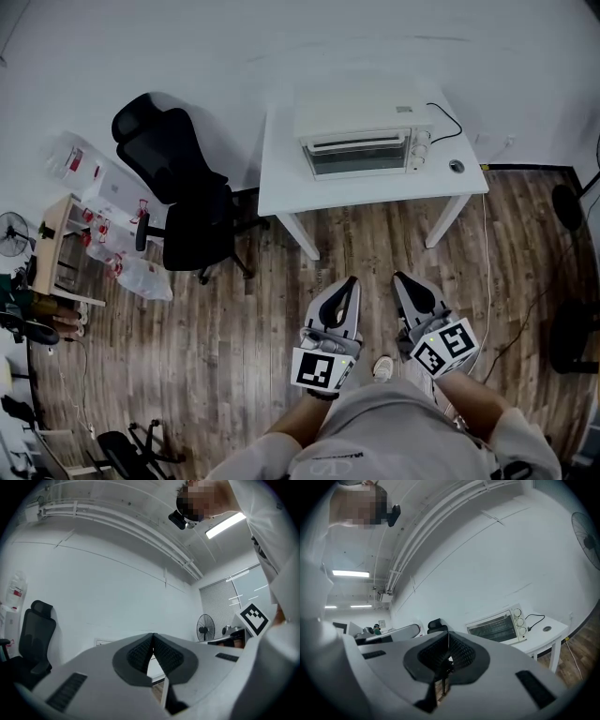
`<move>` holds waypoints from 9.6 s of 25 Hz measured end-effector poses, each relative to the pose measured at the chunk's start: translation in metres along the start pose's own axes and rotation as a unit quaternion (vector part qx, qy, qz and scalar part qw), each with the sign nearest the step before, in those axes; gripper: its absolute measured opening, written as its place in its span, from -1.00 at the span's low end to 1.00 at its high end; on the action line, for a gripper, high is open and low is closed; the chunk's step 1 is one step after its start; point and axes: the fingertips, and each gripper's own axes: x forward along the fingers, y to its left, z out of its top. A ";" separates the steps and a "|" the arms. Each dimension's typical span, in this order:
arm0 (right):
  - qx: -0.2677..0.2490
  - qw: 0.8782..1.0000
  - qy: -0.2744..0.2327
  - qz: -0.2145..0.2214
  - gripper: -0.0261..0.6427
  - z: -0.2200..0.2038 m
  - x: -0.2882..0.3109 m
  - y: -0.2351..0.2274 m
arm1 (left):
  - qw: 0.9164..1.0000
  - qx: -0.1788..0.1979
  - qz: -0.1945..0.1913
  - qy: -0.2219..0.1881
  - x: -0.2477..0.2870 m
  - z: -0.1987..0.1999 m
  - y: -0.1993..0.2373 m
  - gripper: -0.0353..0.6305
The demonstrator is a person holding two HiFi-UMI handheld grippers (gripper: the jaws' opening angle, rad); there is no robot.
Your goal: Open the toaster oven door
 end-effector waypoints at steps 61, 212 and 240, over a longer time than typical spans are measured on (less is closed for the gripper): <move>0.497 0.858 -0.120 0.052 -0.68 -0.028 0.321 -0.236 | 0.995 -0.043 -0.062 0.061 0.297 -0.086 0.173 -0.88; 0.584 0.791 -0.091 -0.160 -0.66 -0.339 0.201 -0.268 | 0.976 -0.086 -0.071 0.187 0.163 -0.289 0.163 -0.88; 0.523 0.834 0.039 -0.173 -0.88 -0.341 0.122 -0.204 | 0.972 -0.107 -0.079 0.193 0.125 -0.279 0.171 -0.88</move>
